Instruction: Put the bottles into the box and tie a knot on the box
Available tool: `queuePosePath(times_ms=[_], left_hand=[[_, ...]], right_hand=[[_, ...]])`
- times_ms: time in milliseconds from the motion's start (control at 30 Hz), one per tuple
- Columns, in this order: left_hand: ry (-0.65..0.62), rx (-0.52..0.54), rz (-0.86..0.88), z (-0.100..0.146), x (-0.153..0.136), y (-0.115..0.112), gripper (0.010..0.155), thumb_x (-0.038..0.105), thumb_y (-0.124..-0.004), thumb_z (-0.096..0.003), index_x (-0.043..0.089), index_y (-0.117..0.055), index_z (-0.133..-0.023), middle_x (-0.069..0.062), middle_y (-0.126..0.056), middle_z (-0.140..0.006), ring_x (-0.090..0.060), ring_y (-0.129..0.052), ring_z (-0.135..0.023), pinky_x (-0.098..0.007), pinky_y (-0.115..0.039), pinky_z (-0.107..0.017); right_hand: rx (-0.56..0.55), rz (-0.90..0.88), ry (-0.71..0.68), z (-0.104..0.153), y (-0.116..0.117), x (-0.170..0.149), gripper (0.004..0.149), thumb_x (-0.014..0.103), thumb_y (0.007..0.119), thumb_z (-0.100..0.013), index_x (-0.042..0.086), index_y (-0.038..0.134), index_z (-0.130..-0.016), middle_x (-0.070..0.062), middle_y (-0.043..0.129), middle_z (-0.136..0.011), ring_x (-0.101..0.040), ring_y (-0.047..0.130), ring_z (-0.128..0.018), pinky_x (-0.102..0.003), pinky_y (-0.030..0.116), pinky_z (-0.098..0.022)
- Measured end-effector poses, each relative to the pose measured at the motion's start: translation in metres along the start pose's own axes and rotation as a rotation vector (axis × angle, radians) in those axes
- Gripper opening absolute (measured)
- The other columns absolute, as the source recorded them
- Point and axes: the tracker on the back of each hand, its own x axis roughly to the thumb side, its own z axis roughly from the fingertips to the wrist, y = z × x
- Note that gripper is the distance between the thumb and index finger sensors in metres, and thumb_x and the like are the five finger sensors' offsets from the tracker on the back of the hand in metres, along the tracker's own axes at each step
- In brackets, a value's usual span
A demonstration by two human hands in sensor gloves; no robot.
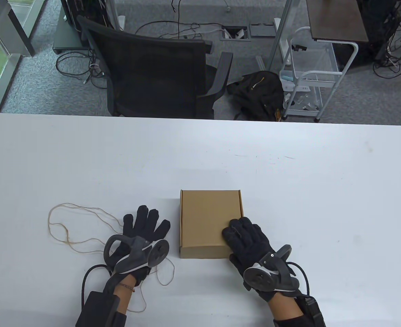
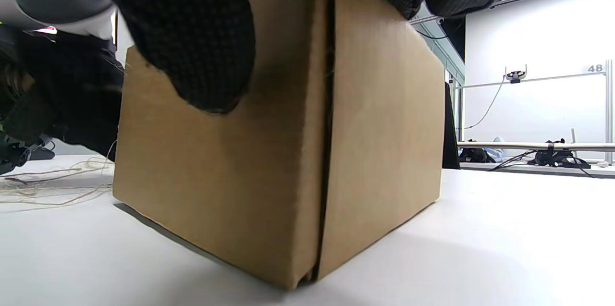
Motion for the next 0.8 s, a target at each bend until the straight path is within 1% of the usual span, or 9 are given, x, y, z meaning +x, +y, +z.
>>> queuePosePath(times_ms=[67, 100, 200, 267, 367, 567, 633, 700, 800], left_hand=[[0.011, -0.008, 0.0, -0.005, 0.001, -0.004, 0.064, 0.036, -0.087, -0.049, 0.03, -0.069, -0.111, -0.021, -0.057, -0.126, -0.056, -0.044, -0.113, -0.076, -0.046, -0.072], [0.018, -0.003, 0.001, -0.005, 0.001, -0.006, 0.056, 0.035, -0.087, -0.0487, 0.026, -0.08, -0.103, -0.02, -0.062, -0.124, -0.055, -0.047, -0.113, -0.076, -0.046, -0.072], [0.015, 0.05, 0.045, -0.004, -0.001, -0.002, 0.044, 0.036, -0.089, -0.0471, 0.023, -0.09, -0.089, -0.014, -0.08, -0.114, -0.05, -0.063, -0.111, -0.076, -0.048, -0.072], [0.022, 0.09, 0.068, 0.003, -0.006, 0.01, 0.044, 0.036, -0.09, -0.0462, 0.02, -0.091, -0.087, -0.012, -0.085, -0.11, -0.048, -0.071, -0.108, -0.076, -0.05, -0.071], [-0.004, 0.189, 0.161, 0.017, -0.01, 0.028, 0.044, 0.037, -0.091, -0.0439, 0.019, -0.094, -0.084, -0.012, -0.086, -0.108, -0.048, -0.073, -0.107, -0.077, -0.052, -0.071], [-0.153, 0.41, 0.357, 0.055, -0.011, 0.072, 0.043, 0.041, -0.093, -0.0414, 0.019, -0.097, -0.079, -0.011, -0.087, -0.105, -0.046, -0.074, -0.105, -0.077, -0.054, -0.071], [-0.199, 0.475, 0.415, 0.064, -0.005, 0.082, 0.043, 0.042, -0.093, -0.0415, 0.02, -0.096, -0.079, -0.011, -0.086, -0.106, -0.046, -0.074, -0.106, -0.077, -0.054, -0.071], [-0.222, 0.515, 0.435, 0.069, 0.002, 0.088, 0.044, 0.042, -0.093, -0.0417, 0.019, -0.096, -0.079, -0.011, -0.087, -0.105, -0.045, -0.074, -0.105, -0.077, -0.055, -0.071], [-0.241, 0.546, 0.473, 0.071, 0.012, 0.093, 0.044, 0.042, -0.092, -0.0424, 0.017, -0.095, -0.079, -0.01, -0.087, -0.104, -0.045, -0.075, -0.104, -0.077, -0.055, -0.071]], right_hand=[[0.003, -0.016, 0.002, 0.0, -0.001, -0.001, 0.078, 0.03, 0.093, -0.041, 0.011, 0.054, -0.106, -0.023, 0.051, -0.109, -0.048, 0.051, -0.097, -0.063, 0.054, -0.067], [0.005, -0.018, 0.002, 0.0, -0.001, -0.001, 0.078, 0.03, 0.093, -0.041, 0.011, 0.054, -0.106, -0.023, 0.051, -0.109, -0.048, 0.051, -0.097, -0.063, 0.054, -0.067], [0.008, -0.029, 0.002, 0.0, -0.001, -0.002, 0.078, 0.031, 0.092, -0.041, 0.012, 0.053, -0.106, -0.022, 0.05, -0.11, -0.047, 0.05, -0.097, -0.064, 0.054, -0.067], [0.007, -0.05, 0.007, 0.0, -0.001, -0.004, 0.078, 0.031, 0.092, -0.042, 0.012, 0.054, -0.106, -0.022, 0.05, -0.11, -0.047, 0.049, -0.098, -0.064, 0.053, -0.067], [0.009, -0.064, 0.009, 0.0, 0.0, -0.003, 0.077, 0.032, 0.091, -0.043, 0.011, 0.053, -0.107, -0.022, 0.048, -0.11, -0.047, 0.047, -0.098, -0.064, 0.051, -0.067], [0.012, -0.125, 0.025, 0.001, 0.001, -0.003, 0.075, 0.038, 0.086, -0.045, 0.013, 0.053, -0.108, -0.023, 0.046, -0.111, -0.049, 0.043, -0.098, -0.063, 0.046, -0.068], [0.008, -0.15, 0.014, 0.002, 0.001, -0.001, 0.076, 0.042, 0.083, -0.046, 0.014, 0.051, -0.108, -0.023, 0.046, -0.112, -0.049, 0.04, -0.098, -0.063, 0.044, -0.068], [0.03, -0.212, -0.031, 0.002, 0.0, 0.002, 0.081, 0.052, 0.081, -0.044, 0.015, 0.049, -0.109, -0.02, 0.043, -0.113, -0.046, 0.032, -0.101, -0.063, 0.034, -0.069], [-0.019, -0.347, -0.099, 0.002, -0.008, 0.011, 0.087, 0.061, 0.077, -0.042, 0.015, 0.048, -0.11, -0.02, 0.042, -0.114, -0.046, 0.028, -0.101, -0.063, 0.03, -0.069]])
